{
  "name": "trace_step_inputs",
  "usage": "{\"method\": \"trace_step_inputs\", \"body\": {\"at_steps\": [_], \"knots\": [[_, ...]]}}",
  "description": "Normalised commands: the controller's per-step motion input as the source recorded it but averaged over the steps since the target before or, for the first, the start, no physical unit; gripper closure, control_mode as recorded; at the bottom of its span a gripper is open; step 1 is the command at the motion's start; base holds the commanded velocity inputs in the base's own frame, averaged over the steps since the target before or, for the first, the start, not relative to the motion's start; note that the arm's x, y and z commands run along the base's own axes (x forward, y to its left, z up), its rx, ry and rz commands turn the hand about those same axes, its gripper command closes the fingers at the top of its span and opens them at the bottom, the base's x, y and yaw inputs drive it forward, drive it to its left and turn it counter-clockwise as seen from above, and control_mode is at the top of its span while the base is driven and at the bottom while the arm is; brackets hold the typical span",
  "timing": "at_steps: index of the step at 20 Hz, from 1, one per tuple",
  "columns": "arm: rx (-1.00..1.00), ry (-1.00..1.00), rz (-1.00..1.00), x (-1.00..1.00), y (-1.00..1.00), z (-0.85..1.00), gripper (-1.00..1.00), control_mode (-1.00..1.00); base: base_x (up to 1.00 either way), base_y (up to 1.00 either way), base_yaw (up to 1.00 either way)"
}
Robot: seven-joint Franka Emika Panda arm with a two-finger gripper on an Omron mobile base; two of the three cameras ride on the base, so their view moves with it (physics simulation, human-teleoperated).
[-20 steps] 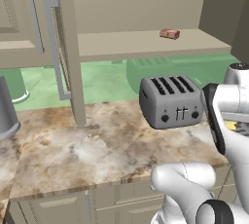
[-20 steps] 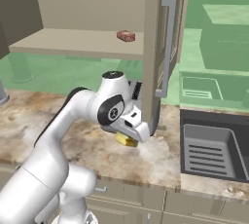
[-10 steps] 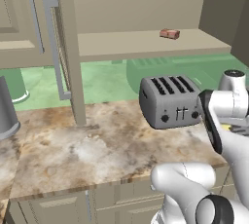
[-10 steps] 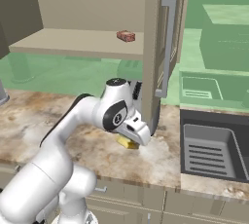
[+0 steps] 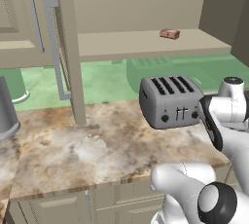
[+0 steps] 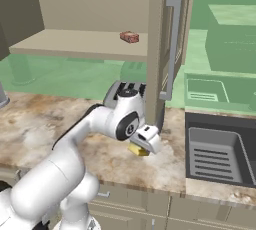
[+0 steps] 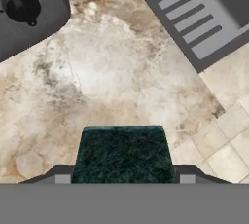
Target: Locate and retrieve the sponge and bar soap from the cabinet. Place them next to the sink.
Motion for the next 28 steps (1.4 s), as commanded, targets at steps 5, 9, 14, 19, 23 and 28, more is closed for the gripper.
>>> {"method": "trace_step_inputs", "body": {"at_steps": [5,9,14,19,23,28], "knots": [[0.02,0.02,0.02,0.30,-0.26,-0.16,1.00,-1.00,0.00,0.00,0.00],[0.02,0.02,0.06,0.37,-0.15,-0.12,1.00,-1.00,0.00,0.00,0.00],[0.02,0.00,0.04,0.36,-0.17,-0.17,1.00,-1.00,0.00,0.00,0.00],[0.00,0.01,0.01,0.30,-0.22,-0.27,1.00,-1.00,0.00,0.00,0.00],[0.00,0.03,0.00,0.23,-0.19,-0.29,1.00,-1.00,0.00,0.00,0.00],[0.00,0.00,0.00,0.14,-0.13,-0.18,1.00,-1.00,0.00,0.00,0.00]]}}
